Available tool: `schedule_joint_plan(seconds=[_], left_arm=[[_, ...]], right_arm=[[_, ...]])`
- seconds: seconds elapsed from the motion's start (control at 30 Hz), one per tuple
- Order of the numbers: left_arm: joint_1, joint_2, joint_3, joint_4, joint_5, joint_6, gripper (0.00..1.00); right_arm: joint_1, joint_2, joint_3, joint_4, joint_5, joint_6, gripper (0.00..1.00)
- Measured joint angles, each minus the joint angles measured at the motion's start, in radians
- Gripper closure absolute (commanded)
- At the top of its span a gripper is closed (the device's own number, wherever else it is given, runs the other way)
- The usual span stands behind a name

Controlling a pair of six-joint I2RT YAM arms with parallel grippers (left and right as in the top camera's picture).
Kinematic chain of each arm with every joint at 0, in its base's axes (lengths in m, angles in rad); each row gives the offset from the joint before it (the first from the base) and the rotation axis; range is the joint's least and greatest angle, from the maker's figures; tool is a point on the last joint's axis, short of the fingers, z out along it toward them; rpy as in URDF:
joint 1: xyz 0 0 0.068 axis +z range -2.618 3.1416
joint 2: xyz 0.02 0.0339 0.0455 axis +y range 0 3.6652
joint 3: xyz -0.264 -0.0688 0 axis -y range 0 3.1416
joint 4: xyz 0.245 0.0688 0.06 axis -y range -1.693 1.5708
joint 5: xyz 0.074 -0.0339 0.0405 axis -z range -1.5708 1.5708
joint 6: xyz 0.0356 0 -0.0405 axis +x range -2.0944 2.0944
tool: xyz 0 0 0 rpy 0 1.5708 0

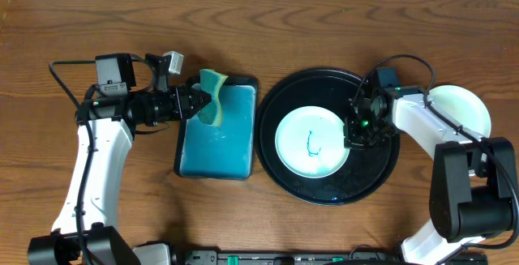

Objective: Clean dirty plates on tray and stack at the side
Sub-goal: 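Dip the green sponge into the blue water tray with the left gripper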

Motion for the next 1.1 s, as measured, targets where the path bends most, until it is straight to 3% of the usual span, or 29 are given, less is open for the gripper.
schedule_joint_plan(seconds=[1.1], left_arm=[[-0.002,0.0,0.0,-0.002,-0.013,0.0,0.92]], right_arm=[[0.0,0.0,0.0,0.005,0.0,0.0,0.99]])
